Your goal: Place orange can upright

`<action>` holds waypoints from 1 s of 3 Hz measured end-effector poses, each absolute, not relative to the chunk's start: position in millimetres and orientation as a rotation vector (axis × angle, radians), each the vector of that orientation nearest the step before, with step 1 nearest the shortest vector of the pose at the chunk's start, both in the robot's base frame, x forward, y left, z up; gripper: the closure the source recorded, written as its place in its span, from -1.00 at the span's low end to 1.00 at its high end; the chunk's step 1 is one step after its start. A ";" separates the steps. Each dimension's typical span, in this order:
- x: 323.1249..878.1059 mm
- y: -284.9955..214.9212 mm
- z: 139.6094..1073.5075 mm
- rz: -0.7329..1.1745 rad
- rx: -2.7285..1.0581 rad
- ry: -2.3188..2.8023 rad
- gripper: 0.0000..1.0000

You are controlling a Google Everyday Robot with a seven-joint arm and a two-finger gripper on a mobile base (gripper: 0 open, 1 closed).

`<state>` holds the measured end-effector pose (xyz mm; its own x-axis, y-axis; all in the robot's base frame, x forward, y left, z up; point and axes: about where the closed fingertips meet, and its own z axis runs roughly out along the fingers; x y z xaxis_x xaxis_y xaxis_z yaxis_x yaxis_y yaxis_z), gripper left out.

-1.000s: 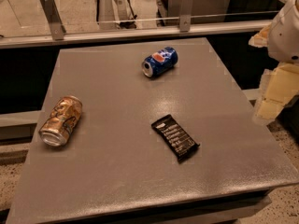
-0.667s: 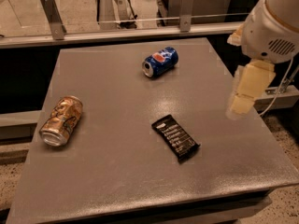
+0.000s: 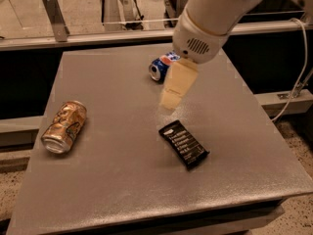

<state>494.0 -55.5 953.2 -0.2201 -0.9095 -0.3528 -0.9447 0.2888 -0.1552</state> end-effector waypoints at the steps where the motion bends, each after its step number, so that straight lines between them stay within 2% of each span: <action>1: 494.1 -51.5 954.5 0.140 -1.630 2.217 -1.00; 2: 494.0 -51.5 954.5 0.140 -1.630 2.217 -1.00; 3: 512.4 -18.3 955.0 0.165 -1.580 2.197 -1.00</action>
Offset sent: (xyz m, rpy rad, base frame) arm 0.0000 0.0040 0.0012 0.0114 0.0083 -0.0324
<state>512.4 -18.3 955.0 -0.2606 -0.8758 -0.4062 -0.9268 0.3448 -0.1490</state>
